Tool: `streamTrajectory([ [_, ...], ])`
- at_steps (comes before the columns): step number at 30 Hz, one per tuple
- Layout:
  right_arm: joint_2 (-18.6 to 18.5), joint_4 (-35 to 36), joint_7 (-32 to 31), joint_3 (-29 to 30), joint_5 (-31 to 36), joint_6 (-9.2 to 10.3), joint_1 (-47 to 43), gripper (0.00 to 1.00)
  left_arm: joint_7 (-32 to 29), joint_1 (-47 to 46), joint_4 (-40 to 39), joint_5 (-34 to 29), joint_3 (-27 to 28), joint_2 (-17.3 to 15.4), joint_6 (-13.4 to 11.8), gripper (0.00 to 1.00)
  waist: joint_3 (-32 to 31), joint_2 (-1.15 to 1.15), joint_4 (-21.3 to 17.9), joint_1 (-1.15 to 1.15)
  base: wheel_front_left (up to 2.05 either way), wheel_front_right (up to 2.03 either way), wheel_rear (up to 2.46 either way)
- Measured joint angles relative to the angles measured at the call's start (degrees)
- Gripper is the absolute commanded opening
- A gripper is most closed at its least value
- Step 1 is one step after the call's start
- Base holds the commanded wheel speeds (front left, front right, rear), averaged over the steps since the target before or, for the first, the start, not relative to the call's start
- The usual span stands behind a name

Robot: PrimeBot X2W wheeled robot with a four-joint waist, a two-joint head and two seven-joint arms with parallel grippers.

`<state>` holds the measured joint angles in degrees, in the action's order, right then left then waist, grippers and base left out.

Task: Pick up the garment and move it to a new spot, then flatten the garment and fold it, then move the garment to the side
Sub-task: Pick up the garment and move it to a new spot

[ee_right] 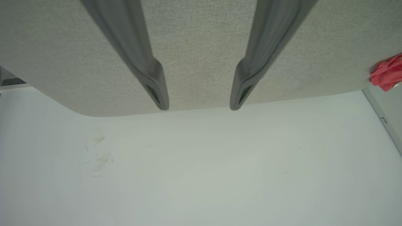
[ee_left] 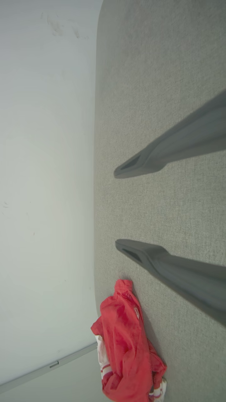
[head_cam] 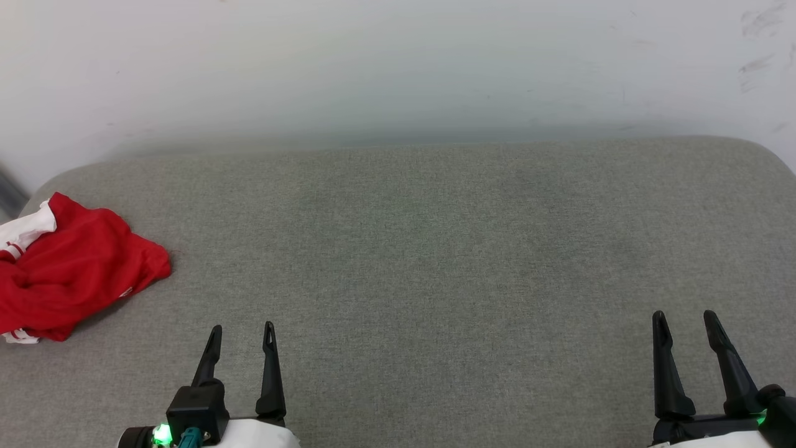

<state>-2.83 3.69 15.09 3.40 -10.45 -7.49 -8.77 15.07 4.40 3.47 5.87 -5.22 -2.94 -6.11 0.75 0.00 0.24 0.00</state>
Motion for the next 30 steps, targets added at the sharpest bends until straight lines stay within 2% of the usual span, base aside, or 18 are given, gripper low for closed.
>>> streamTrajectory([
  [17,0.0,-0.4,0.0,-0.3,-0.5,0.00,-0.1,1.00,0.0,0.0,0.4,0.0,-0.1,0.0,-0.5,1.00,0.2,0.00,0.4,0.00,0.00,0.00,0.00],
  [30,0.0,0.4,0.0,-0.9,1.3,0.00,-0.7,1.00,0.0,0.0,1.1,-0.1,0.5,0.0,-1.2,1.00,0.1,0.00,4.6,0.00,0.00,0.00,0.00],
])
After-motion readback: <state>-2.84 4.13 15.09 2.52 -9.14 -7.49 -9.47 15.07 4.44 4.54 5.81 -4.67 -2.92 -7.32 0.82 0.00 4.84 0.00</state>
